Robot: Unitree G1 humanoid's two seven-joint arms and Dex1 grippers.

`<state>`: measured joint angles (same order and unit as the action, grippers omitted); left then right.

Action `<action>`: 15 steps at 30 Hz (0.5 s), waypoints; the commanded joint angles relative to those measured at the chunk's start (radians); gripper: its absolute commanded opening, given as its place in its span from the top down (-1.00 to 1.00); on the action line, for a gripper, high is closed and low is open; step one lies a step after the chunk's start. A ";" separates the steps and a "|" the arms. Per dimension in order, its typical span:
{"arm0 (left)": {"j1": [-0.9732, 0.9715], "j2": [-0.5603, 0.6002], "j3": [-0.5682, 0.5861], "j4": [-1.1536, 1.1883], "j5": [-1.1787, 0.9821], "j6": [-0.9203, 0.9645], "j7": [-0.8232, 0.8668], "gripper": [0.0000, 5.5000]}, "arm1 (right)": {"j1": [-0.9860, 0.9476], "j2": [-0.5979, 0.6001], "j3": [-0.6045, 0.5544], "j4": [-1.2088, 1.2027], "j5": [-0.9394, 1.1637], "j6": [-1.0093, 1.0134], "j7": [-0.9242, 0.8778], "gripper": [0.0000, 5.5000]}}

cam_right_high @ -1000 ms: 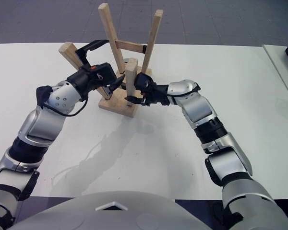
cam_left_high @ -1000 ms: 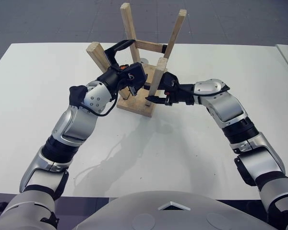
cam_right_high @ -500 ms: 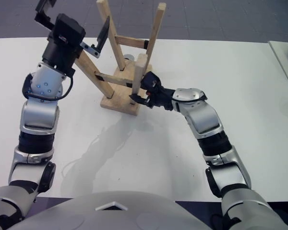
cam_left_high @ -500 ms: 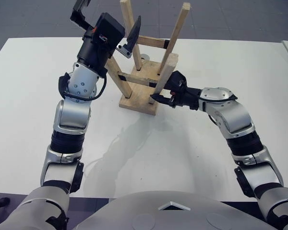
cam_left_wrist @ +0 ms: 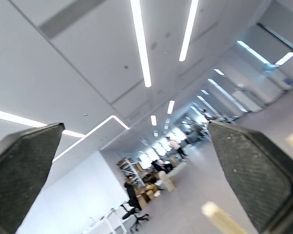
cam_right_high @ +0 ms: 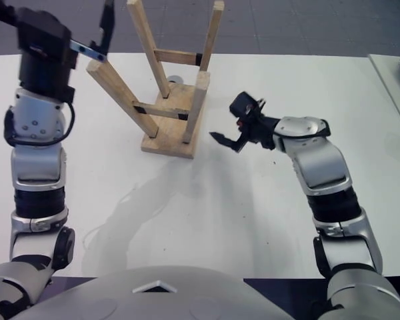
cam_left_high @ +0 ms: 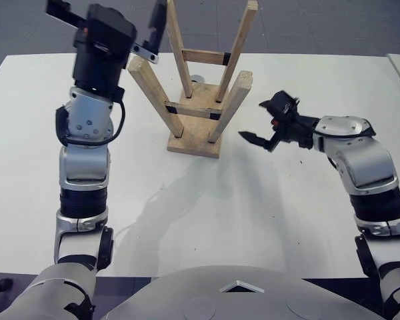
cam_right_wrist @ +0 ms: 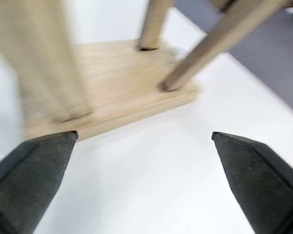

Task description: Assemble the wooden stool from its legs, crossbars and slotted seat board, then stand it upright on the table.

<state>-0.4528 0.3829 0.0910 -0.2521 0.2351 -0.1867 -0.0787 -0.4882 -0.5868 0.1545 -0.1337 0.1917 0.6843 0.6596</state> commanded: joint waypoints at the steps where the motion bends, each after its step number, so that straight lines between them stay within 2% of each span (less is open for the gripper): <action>1: -0.082 0.033 0.055 0.017 -0.065 0.036 -0.025 -0.96 | -0.078 0.089 -0.018 0.001 0.014 -0.030 -0.041 -0.95; 6: -0.152 0.048 0.064 0.034 -0.177 0.106 -0.100 -0.96 | -0.084 0.169 -0.019 -0.172 0.121 0.030 -0.023 -0.95; 9: -0.189 0.081 0.102 0.079 -0.206 0.121 -0.117 -0.96 | -0.101 0.275 -0.020 -0.363 0.272 0.085 -0.039 -0.95; 11: -0.201 0.089 0.119 0.107 -0.224 0.130 -0.120 -0.96 | -0.115 0.329 -0.031 -0.394 0.320 0.082 -0.063 -0.95; 15: -0.207 0.103 0.132 0.148 -0.246 0.124 -0.133 -0.96 | -0.121 0.361 -0.076 -0.400 0.387 0.092 -0.096 -0.95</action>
<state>-0.6420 0.4662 0.2129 -0.1240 0.0023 -0.0654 -0.1973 -0.5978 -0.2304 0.1120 -0.5280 0.5506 0.7606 0.5827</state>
